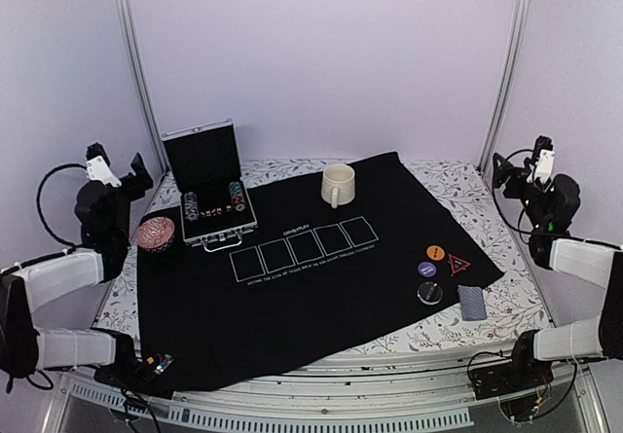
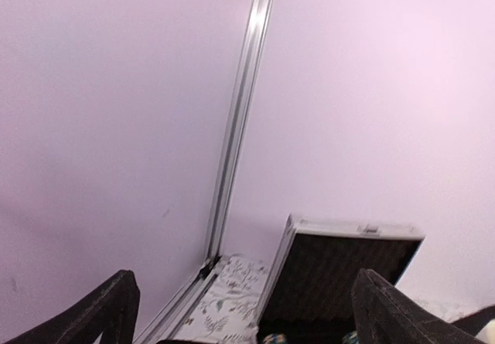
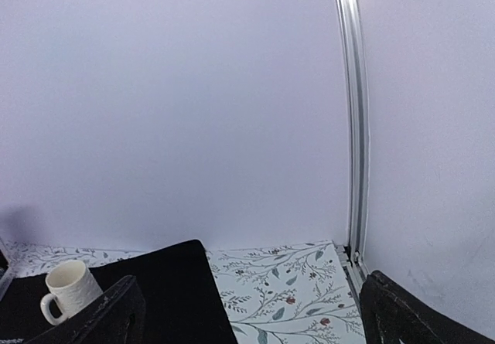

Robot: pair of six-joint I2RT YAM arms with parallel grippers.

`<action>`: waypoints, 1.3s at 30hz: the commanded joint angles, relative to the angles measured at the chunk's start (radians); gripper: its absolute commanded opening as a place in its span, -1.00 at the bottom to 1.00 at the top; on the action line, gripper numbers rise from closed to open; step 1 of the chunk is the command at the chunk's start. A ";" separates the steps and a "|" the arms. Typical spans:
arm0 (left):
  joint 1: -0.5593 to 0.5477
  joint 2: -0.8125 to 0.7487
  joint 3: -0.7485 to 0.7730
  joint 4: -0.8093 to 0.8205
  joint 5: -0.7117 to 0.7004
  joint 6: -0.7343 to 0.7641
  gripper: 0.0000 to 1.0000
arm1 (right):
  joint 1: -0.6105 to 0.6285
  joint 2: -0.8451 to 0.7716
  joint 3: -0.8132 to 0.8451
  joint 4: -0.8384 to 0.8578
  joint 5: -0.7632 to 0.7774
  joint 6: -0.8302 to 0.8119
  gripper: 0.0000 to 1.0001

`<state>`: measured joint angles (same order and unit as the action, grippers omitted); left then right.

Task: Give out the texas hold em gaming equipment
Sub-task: Pick up the dealer button from the poker table mat.

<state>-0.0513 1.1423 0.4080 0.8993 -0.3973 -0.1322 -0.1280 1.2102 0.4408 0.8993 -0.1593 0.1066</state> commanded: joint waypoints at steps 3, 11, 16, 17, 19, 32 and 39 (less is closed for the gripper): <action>-0.108 -0.177 0.277 -0.546 0.046 -0.214 0.96 | 0.002 -0.061 0.361 -0.577 -0.168 0.179 0.98; -0.422 -0.144 0.669 -1.098 0.138 -0.161 0.96 | 0.341 0.082 0.648 -1.259 0.194 0.123 0.98; -0.558 -0.109 0.783 -1.321 0.250 -0.101 0.96 | 0.460 0.158 0.694 -1.571 0.305 0.182 0.98; -0.577 -0.094 0.801 -1.379 0.258 -0.090 0.96 | 0.483 0.166 0.686 -1.612 0.309 0.199 0.98; -0.610 -0.054 0.825 -1.450 0.275 -0.062 0.96 | 0.551 0.196 0.664 -1.673 0.316 0.261 0.98; -0.668 0.173 0.786 -1.580 0.321 0.109 0.96 | 0.659 0.381 0.519 -1.711 0.110 0.377 0.98; -0.668 0.195 0.741 -1.522 0.321 0.130 0.96 | 0.682 0.488 0.508 -1.680 0.098 0.387 0.98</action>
<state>-0.7067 1.3338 1.1820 -0.6544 -0.0868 -0.0341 0.5404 1.6535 0.9611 -0.8005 -0.0399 0.4717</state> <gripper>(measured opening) 0.982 0.992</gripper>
